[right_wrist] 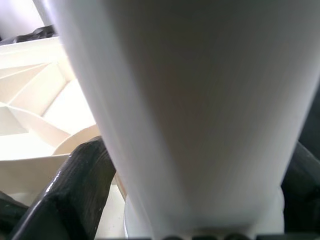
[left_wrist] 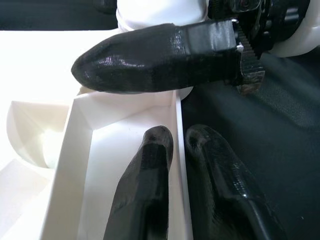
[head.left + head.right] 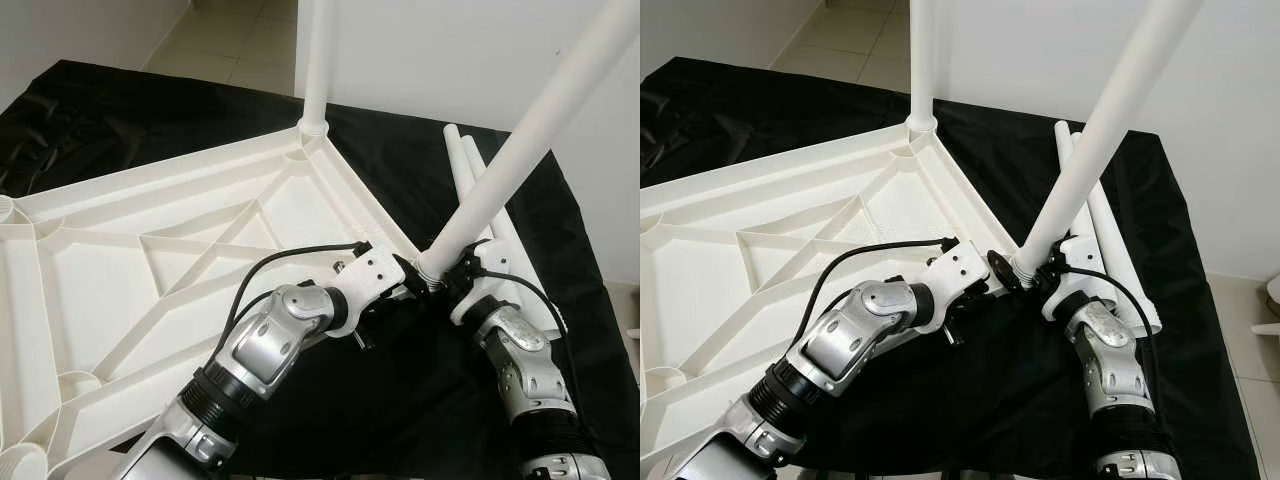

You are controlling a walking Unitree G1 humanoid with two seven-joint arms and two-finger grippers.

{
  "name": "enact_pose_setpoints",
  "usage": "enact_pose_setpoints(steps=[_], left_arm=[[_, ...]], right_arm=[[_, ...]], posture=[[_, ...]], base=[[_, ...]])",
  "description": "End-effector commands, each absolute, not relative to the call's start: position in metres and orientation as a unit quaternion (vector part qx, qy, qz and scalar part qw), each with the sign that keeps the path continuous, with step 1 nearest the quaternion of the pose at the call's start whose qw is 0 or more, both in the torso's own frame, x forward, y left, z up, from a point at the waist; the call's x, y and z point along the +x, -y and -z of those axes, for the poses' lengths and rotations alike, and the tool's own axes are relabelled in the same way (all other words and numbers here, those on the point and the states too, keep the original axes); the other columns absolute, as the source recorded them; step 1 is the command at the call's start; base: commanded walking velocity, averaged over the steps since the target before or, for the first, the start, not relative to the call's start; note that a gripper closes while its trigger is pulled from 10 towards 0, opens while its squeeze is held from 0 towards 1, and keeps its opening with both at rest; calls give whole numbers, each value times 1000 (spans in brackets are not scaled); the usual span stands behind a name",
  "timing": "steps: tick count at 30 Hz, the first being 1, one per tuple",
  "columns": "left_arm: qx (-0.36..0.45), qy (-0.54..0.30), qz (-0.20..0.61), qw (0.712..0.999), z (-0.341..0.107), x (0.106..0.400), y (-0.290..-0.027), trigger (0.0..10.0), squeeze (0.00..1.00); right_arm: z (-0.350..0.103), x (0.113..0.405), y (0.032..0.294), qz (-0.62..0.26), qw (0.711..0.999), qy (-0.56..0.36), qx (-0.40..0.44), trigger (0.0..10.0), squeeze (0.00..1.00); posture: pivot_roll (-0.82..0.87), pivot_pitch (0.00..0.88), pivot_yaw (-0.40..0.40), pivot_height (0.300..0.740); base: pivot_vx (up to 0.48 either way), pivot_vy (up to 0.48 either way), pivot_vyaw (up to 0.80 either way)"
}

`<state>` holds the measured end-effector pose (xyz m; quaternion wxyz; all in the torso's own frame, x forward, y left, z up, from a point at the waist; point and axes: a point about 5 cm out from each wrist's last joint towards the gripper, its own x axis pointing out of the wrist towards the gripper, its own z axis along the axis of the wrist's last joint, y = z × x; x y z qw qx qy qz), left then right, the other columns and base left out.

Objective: Building children table

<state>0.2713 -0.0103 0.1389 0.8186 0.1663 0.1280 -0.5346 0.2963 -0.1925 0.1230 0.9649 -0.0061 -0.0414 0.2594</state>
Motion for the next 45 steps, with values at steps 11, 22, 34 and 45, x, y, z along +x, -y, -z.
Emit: enact_pose_setpoints(steps=[11,22,34,45], left_arm=[[201,-221,546,783,-98,257,6,10000,0],[205,-221,551,778,-100,257,6,10000,0],[206,-225,554,775,-100,255,6,10000,0],[204,-230,553,774,-99,254,4,10000,0]], right_arm=[[-126,298,199,-257,965,46,-13,10000,0],[-121,296,203,-249,967,44,-9,10000,0],[-120,296,206,-236,971,43,6,0,0],[-120,297,185,-162,986,34,21,0,0]], posture=[[26,128,-63,740],[26,119,-55,740],[28,121,-57,740],[29,124,-66,740]], base=[[0,0,0],[0,0,0],[0,0,0],[0,0,0]])
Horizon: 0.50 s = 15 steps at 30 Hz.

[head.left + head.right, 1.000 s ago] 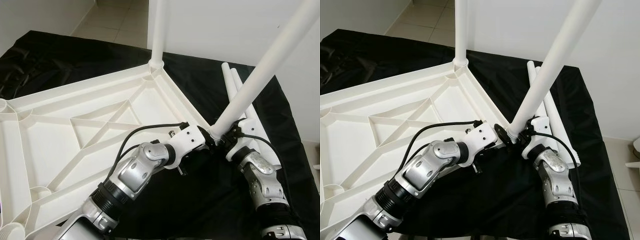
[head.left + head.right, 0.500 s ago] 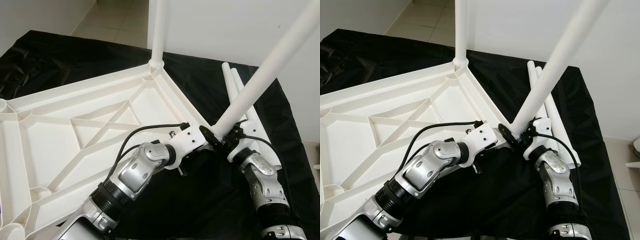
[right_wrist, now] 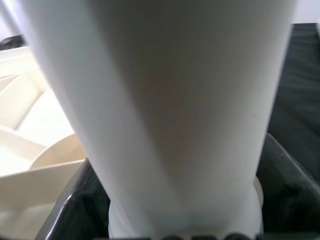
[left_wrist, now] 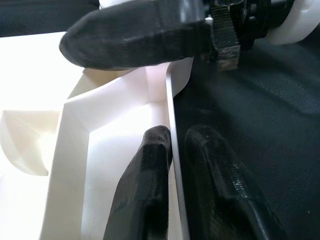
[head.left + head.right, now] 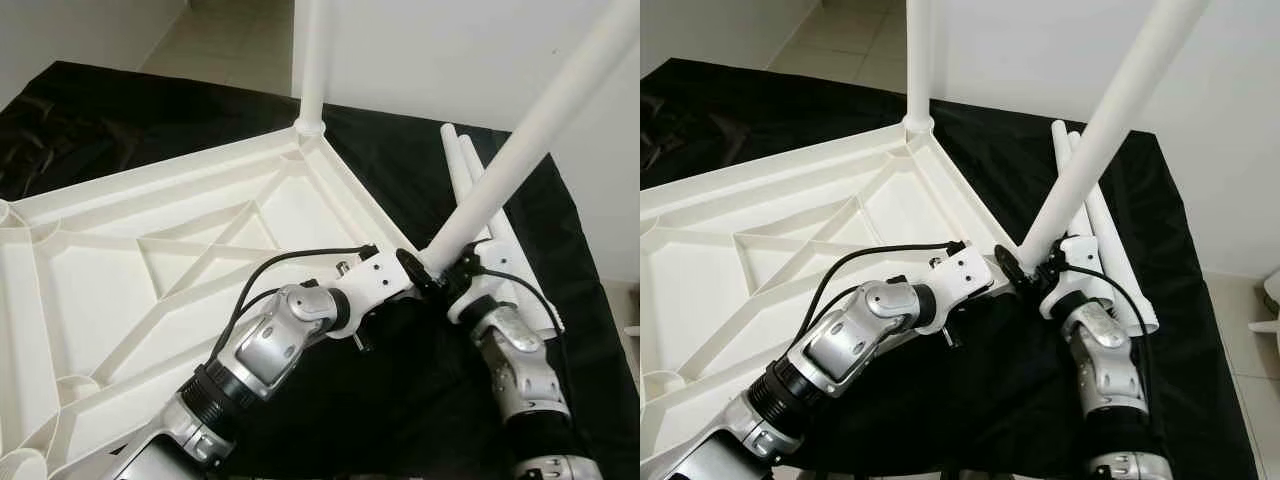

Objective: Building children table

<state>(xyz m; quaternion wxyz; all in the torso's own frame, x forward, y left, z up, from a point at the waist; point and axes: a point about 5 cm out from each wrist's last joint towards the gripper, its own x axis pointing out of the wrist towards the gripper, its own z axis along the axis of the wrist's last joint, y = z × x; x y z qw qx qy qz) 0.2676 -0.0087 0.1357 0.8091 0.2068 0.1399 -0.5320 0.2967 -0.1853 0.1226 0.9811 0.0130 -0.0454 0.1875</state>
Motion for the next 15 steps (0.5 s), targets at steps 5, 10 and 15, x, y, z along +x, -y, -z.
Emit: enact_pose_setpoints(steps=[5,10,15], left_arm=[[205,-232,558,770,-100,252,1,10000,0],[207,-231,560,768,-100,251,0,10000,0],[208,-231,561,767,-101,251,1,10000,0]], right_arm=[[-125,295,169,-67,995,44,56,0,0],[-122,294,166,61,997,14,46,0,0],[-124,292,159,86,996,9,32,0,0]], posture=[[30,128,-68,740],[33,131,-72,740],[36,132,-70,740]], base=[[0,0,0],[0,0,0],[0,0,0]])
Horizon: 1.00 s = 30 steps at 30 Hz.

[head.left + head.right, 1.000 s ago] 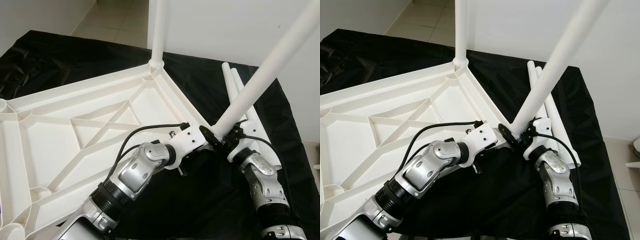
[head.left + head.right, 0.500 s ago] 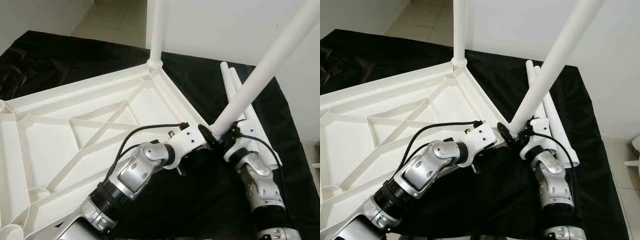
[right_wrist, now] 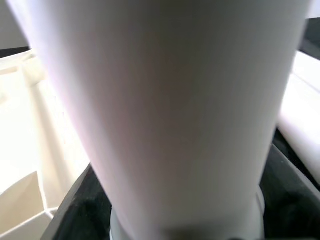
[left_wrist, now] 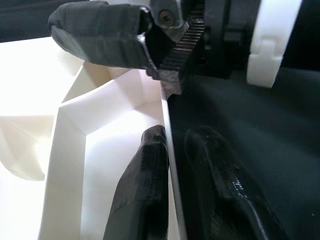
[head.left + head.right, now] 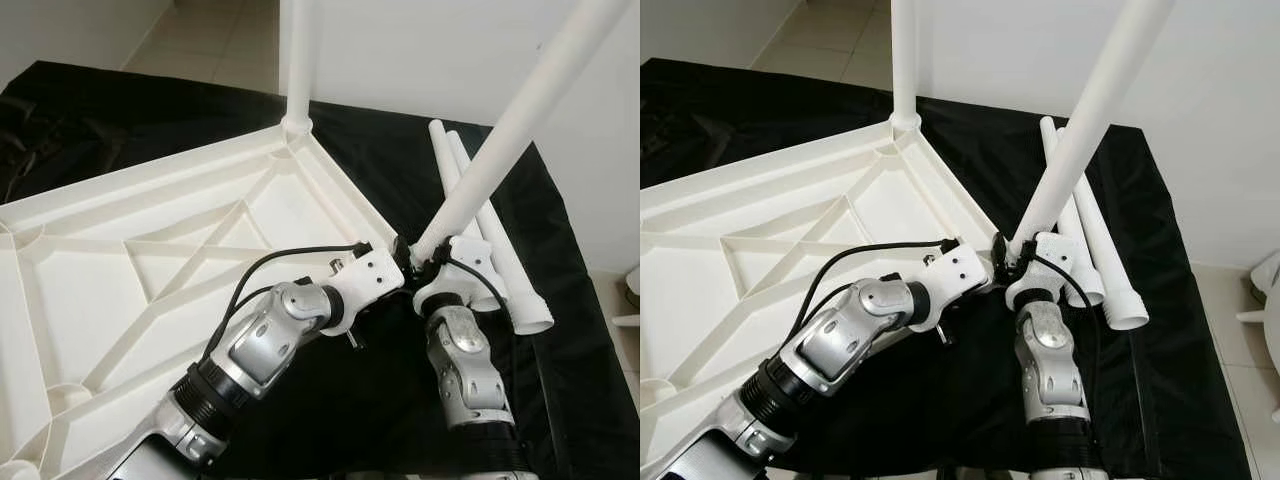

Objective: Building children table

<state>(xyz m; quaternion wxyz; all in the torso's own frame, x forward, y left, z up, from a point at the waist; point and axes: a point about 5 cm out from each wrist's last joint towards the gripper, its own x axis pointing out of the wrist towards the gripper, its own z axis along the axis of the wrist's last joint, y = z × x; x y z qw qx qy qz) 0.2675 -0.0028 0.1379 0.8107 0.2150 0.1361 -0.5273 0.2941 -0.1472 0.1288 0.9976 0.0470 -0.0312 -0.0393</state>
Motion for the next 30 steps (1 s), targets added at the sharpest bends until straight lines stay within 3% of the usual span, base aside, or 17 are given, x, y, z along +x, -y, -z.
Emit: enact_pose_setpoints(steps=[1,10,11,13,14,25,26,27,30], left_arm=[[207,-231,561,767,-101,250,1,10000,0],[207,-232,561,767,-101,251,0,10000,0],[207,-232,561,768,-101,251,0,10000,0],[207,-232,560,768,-101,251,0,10000,0],[206,-232,560,768,-102,251,0,10000,0],[206,-232,558,770,-102,253,-1,10000,0],[206,-231,558,770,-102,253,0,10000,0],[206,-231,558,770,-102,253,0,10000,0],[206,-231,558,770,-102,253,0,10000,0]], right_arm=[[-124,293,160,89,995,9,33,0,0],[-122,291,158,91,995,-5,38,0,0],[-122,292,156,86,996,-7,38,10000,0],[-122,292,155,83,996,-9,40,10000,35],[-122,292,153,75,996,-10,45,10000,1000],[-124,295,157,33,999,8,42,10000,1000],[-125,295,158,20,999,11,43,10000,678],[-126,296,159,-3,999,16,42,10000,0],[-126,296,160,-18,999,19,42,10000,0]], posture=[[34,131,-68,740],[34,129,-69,740],[34,127,-69,740],[34,126,-69,740],[35,126,-69,740],[35,116,-70,740],[35,116,-70,740],[33,114,-71,740],[33,114,-71,740]], base=[[0,0,0],[0,0,0],[0,0,0],[0,0,0],[0,0,0],[0,0,0],[0,0,0],[0,0,0],[0,0,0]])
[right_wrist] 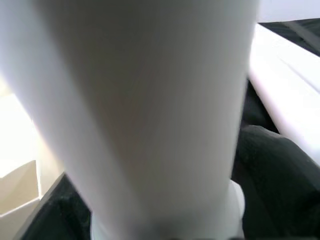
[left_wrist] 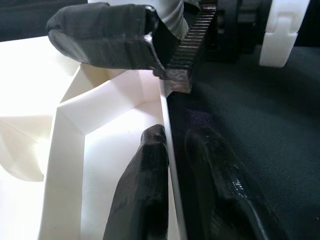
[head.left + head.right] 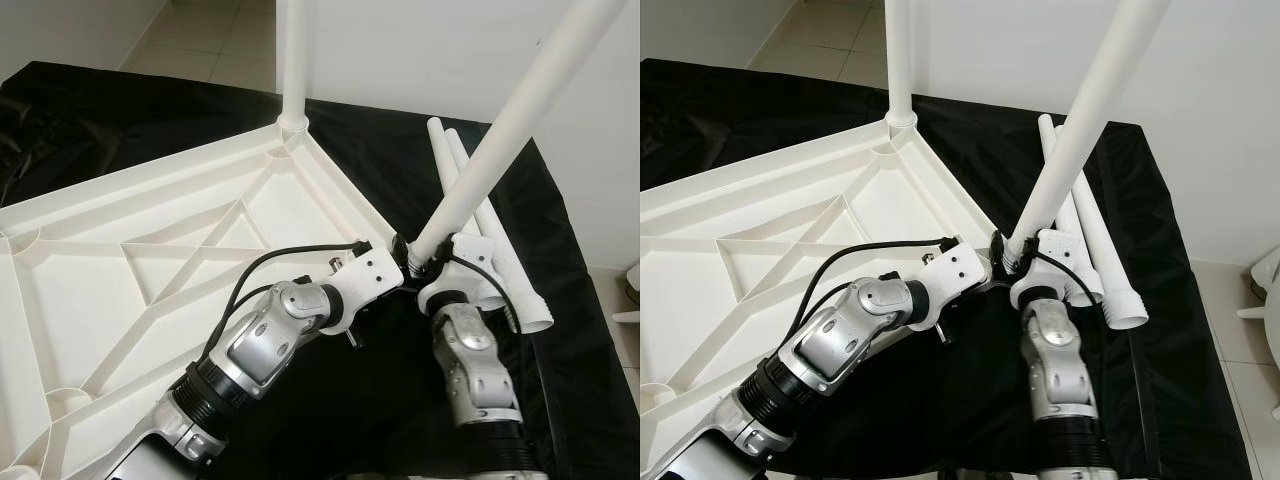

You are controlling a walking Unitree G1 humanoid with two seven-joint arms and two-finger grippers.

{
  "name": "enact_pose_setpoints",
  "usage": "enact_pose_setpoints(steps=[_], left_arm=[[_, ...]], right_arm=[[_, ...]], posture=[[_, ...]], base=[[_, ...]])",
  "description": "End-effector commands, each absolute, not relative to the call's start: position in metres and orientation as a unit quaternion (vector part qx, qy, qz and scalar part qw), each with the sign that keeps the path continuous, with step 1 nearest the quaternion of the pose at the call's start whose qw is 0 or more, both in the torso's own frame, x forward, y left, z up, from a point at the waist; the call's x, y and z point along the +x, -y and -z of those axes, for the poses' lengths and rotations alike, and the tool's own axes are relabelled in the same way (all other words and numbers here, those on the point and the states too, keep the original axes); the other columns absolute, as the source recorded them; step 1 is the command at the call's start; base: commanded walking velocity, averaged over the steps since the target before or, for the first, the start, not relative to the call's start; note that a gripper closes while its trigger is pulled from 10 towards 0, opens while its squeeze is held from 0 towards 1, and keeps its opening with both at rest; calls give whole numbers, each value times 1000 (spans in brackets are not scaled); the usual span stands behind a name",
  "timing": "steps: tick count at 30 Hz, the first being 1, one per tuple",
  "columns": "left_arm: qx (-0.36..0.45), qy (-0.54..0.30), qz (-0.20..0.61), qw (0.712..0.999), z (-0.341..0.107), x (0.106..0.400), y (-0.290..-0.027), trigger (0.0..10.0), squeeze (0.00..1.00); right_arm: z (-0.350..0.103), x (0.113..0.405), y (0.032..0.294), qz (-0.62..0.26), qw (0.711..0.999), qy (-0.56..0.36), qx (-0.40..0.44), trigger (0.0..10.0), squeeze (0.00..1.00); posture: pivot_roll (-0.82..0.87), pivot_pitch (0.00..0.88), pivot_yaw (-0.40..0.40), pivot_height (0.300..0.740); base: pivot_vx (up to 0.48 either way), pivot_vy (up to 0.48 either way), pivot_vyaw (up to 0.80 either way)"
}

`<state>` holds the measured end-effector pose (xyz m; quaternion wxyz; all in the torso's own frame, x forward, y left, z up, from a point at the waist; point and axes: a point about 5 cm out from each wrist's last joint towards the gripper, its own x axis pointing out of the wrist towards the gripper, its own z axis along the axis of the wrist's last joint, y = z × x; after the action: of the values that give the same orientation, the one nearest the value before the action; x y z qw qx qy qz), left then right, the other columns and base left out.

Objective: Building children table

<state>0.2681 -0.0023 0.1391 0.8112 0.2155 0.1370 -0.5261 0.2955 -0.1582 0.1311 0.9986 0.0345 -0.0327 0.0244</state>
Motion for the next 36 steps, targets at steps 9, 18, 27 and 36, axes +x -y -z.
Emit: enact_pose_setpoints(steps=[9,18,27,36], left_arm=[[207,-230,557,770,-102,254,0,10000,0],[210,-228,559,769,-103,255,0,10000,0],[209,-227,557,771,-104,256,0,10000,0],[208,-228,558,771,-104,255,2,10000,0]], right_arm=[[-121,295,188,-165,985,40,-1,10000,0],[-116,299,206,-240,970,34,-26,10000,0],[-112,303,213,-251,967,28,-23,0,0],[-109,303,210,-268,963,32,-6,0,0]], posture=[[34,104,-67,740],[34,102,-58,740],[36,103,-59,740],[35,106,-59,740]], base=[[0,0,0],[0,0,0],[0,0,0],[0,0,0]])
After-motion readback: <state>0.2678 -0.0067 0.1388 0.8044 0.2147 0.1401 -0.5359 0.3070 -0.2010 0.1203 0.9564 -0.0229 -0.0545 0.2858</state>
